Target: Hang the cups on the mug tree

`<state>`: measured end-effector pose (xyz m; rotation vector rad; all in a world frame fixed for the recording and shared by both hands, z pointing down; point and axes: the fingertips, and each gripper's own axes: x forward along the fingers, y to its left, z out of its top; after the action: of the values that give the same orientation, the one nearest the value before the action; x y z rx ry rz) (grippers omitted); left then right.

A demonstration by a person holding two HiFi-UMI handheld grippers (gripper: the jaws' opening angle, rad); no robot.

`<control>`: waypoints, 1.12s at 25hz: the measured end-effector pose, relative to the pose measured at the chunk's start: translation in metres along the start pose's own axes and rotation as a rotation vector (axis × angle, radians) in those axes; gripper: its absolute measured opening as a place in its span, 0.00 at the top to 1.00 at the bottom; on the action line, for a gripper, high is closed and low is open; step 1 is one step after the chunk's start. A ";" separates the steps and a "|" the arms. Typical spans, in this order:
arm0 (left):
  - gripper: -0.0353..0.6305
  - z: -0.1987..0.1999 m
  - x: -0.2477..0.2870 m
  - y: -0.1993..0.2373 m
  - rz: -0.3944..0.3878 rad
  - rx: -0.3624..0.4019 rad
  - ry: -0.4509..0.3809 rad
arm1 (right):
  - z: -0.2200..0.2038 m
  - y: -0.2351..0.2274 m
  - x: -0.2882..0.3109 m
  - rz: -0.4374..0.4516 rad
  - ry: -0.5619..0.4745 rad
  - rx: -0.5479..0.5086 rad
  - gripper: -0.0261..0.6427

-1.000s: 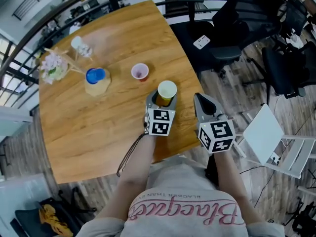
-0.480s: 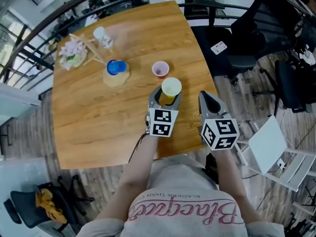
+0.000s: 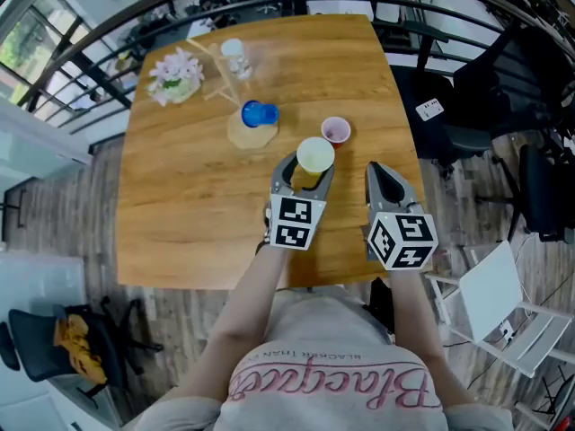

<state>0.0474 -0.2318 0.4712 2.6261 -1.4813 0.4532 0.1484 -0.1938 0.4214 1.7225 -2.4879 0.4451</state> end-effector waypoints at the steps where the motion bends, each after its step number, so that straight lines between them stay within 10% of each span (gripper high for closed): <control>1: 0.50 0.002 -0.004 0.008 0.015 -0.006 -0.006 | 0.002 0.007 0.004 0.017 -0.004 -0.006 0.96; 28: 0.51 0.028 -0.110 0.194 0.450 -0.027 -0.028 | 0.042 0.136 0.079 0.299 -0.055 -0.147 0.96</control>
<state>-0.1647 -0.2489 0.3994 2.2747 -2.0744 0.4244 -0.0023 -0.2329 0.3737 1.3333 -2.7508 0.2286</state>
